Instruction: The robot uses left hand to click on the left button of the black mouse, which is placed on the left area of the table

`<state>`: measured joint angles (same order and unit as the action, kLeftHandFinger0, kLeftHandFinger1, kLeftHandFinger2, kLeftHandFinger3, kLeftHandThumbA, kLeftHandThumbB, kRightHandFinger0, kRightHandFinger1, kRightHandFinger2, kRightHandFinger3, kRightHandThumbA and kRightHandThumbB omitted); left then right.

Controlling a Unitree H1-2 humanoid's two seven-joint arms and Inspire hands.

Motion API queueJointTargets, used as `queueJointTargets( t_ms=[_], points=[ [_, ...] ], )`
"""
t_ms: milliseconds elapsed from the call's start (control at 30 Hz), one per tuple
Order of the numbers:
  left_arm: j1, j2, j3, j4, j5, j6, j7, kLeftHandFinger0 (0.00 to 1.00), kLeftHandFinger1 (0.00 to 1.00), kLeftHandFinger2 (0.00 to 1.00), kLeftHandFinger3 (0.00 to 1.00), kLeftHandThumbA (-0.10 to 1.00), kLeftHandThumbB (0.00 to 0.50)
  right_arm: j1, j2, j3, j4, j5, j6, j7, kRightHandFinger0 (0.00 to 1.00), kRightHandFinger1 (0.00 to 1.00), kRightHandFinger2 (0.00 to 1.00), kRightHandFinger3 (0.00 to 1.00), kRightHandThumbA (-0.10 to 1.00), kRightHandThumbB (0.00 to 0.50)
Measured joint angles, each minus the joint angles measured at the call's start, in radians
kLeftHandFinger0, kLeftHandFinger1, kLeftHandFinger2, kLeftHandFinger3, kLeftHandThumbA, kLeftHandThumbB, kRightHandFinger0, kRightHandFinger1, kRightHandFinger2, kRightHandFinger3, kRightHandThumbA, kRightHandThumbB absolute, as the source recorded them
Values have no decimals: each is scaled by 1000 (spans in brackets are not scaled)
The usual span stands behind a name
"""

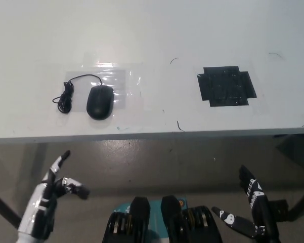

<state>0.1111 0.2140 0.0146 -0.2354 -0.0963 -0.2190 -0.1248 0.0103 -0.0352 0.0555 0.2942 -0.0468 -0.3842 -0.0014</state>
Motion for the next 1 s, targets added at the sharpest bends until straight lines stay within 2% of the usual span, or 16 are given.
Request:
queueJointTargets(
  t_ms=[100,167,200,267,433,633,667,700,733,767,800,833,867,900,967,1000],
  points=[
    [9,14,23,-103,-11,21,0,0,0,21,1000,1000,273,0,0,0,3,0,-4,0,1000,1000,1000,1000,1000,127],
    [6,40,58,-178,-30,45,0,0,32,131,1000,1000,280,0,0,0,8,-1,-7,0,1000,1000,1000,1000,1000,128],
    [4,48,65,-192,-33,48,0,0,21,127,1000,1000,340,0,-1,0,9,-2,-7,0,1000,1000,1000,1000,1000,132],
    [-42,131,128,-277,-73,98,0,0,0,161,1000,1000,359,1,-2,0,11,-3,-7,0,1000,1000,1000,1000,1000,139],
    [-189,303,181,-316,-156,198,-4,0,0,148,1000,1000,385,2,-2,-1,11,-3,-7,0,1000,1000,1000,1000,1000,148],
    [-467,457,147,-166,-211,305,-68,4,0,115,1000,1000,438,3,-7,-1,13,-3,-7,0,1000,1000,1000,1000,1000,126],
    [-508,472,135,-140,-212,322,-80,226,13,148,1000,1000,399,3,-8,-1,13,-4,-7,-1,1000,1000,1000,1000,1000,122],
    [-561,489,118,-111,-213,342,-95,345,1,155,1000,1000,384,3,-8,-1,14,-5,-7,-1,1000,1000,1000,1000,1000,118],
    [-597,499,101,-81,-212,356,-105,361,0,117,1000,1000,355,3,-9,-1,15,-5,-6,-1,1000,1000,1000,1000,1000,117],
    [-636,510,84,-54,-211,369,-118,347,0,87,1000,1000,347,3,-9,-1,16,-6,-6,-1,1000,1000,1000,1000,1000,116],
    [-688,521,57,-15,-208,386,-134,144,0,45,1000,1000,353,3,-9,-1,16,-8,-6,-1,1000,1000,1000,1000,1000,106],
    [-732,529,35,16,-206,399,-151,29,0,14,1000,1000,363,3,-9,-1,17,-10,-6,-1,1000,1000,1000,1000,1000,98],
    [-771,535,7,54,-205,415,-166,1,0,14,1000,1000,357,3,-10,-1,17,-12,-6,-1,1000,1000,1000,1000,1000,98],
    [-805,539,-17,85,-202,426,-179,0,0,47,1000,1000,362,3,-11,-1,17,-13,-6,-1,1000,1000,1000,1000,1000,88],
    [-889,545,-83,165,-187,458,-215,0,23,247,1000,1000,346,3,-13,-1,17,-18,-6,-1,1000,1000,1000,1000,1000,76],
    [-923,549,-114,198,-178,472,-231,0,48,326,1000,1000,368,3,-13,-1,17,-19,-6,-1,1000,1000,1000,1000,1000,75]
  ],
)
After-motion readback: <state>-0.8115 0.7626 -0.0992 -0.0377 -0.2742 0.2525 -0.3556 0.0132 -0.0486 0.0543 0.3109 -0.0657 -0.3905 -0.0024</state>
